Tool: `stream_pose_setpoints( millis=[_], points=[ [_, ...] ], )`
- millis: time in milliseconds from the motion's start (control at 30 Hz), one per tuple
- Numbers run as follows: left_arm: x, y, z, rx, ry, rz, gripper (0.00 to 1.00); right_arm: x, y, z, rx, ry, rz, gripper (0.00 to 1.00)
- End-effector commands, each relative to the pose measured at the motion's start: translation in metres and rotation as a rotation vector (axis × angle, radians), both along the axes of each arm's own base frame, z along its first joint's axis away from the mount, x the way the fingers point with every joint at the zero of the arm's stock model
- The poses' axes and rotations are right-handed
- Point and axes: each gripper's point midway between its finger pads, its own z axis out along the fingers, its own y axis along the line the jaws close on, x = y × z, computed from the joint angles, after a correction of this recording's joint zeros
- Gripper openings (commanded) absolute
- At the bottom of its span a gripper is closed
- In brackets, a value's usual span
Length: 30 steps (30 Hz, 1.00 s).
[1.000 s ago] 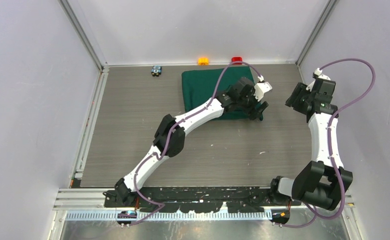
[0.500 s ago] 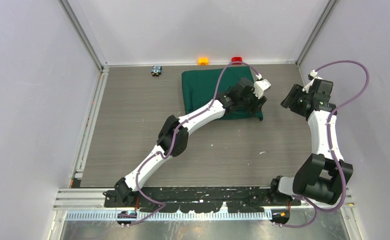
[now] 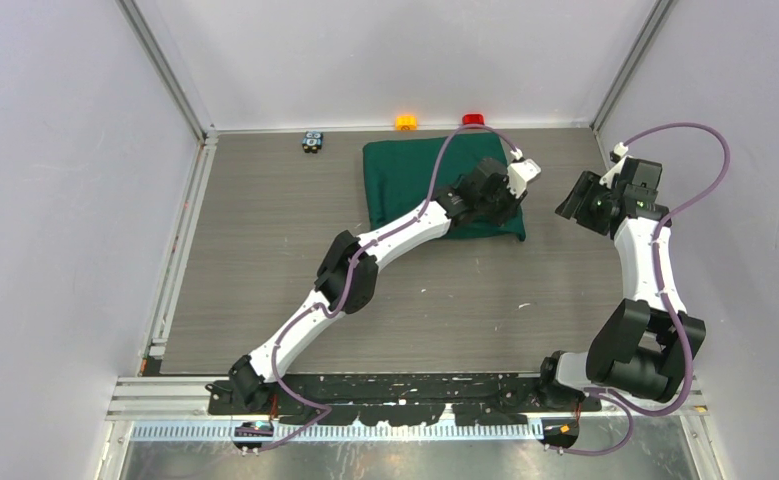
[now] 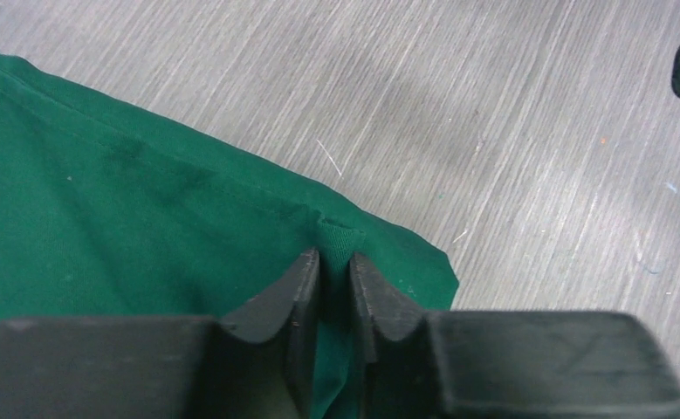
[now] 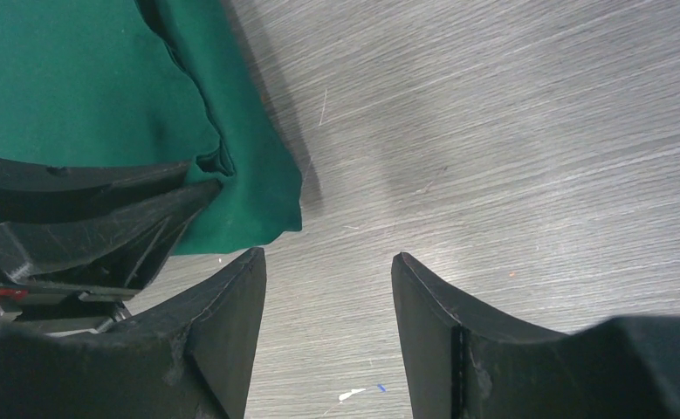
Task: Open and lay out the surgical kit
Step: Open the surgical kit at the center of the board.
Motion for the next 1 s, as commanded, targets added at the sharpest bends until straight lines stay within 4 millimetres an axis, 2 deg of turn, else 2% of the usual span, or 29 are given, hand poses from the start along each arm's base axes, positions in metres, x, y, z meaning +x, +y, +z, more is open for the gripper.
stream_pose_setpoints(
  millis=[0, 100, 267, 367, 433, 500, 533, 600, 633, 667, 733, 800, 867, 900, 933, 967],
  points=[
    [0.013, -0.004, 0.043, -0.070, -0.085, 0.025, 0.15, 0.005, -0.002, 0.011, -0.013, -0.035, 0.017, 0.60],
    [0.016, 0.005, 0.071, -0.073, -0.132, 0.032, 0.02, 0.004, -0.002, 0.012, -0.017, -0.039, 0.016, 0.60],
    [0.021, 0.037, 0.133, -0.087, -0.197, 0.073, 0.00, 0.005, -0.002, 0.012, -0.017, -0.039, 0.022, 0.60],
    [0.030, 0.076, 0.170, -0.058, -0.246, 0.150, 0.00, 0.004, -0.001, 0.015, -0.018, -0.045, 0.029, 0.60],
    [0.040, 0.115, 0.191, -0.028, -0.272, 0.228, 0.00, 0.004, 0.001, 0.017, -0.017, -0.052, 0.040, 0.60],
    [0.049, 0.164, 0.214, -0.003, -0.292, 0.320, 0.00, 0.003, 0.003, 0.019, -0.013, -0.057, 0.050, 0.60],
    [0.059, 0.200, 0.220, 0.019, -0.294, 0.389, 0.00, 0.003, 0.004, 0.020, -0.009, -0.061, 0.055, 0.60],
    [0.064, 0.268, 0.219, 0.075, -0.283, 0.509, 0.00, 0.002, 0.007, 0.022, -0.003, -0.067, 0.066, 0.60],
    [0.065, 0.309, 0.222, 0.092, -0.284, 0.586, 0.00, 0.002, 0.007, 0.022, -0.001, -0.069, 0.070, 0.60],
    [0.056, 0.350, 0.236, 0.087, -0.303, 0.660, 0.00, 0.002, 0.008, 0.023, 0.000, -0.071, 0.073, 0.60],
    [0.043, 0.436, 0.218, 0.147, -0.292, 0.836, 0.00, 0.001, 0.008, 0.021, -0.006, -0.063, 0.078, 0.60],
    [0.017, 0.518, 0.194, 0.226, -0.285, 1.030, 0.00, 0.001, 0.006, 0.018, -0.012, -0.043, 0.080, 0.60],
    [-0.016, 0.582, 0.160, 0.320, -0.257, 1.156, 0.00, 0.001, 0.006, 0.014, -0.012, -0.026, 0.086, 0.60],
    [-0.031, 0.609, 0.147, 0.356, -0.254, 1.211, 0.09, 0.002, 0.007, 0.013, -0.011, -0.023, 0.092, 0.60],
    [-0.046, 0.629, 0.128, 0.404, -0.242, 1.242, 0.30, 0.002, 0.008, 0.012, -0.011, -0.020, 0.100, 0.60],
    [-0.059, 0.646, 0.109, 0.463, -0.233, 1.261, 0.55, 0.003, 0.010, 0.012, -0.015, -0.019, 0.108, 0.61]
  ],
)
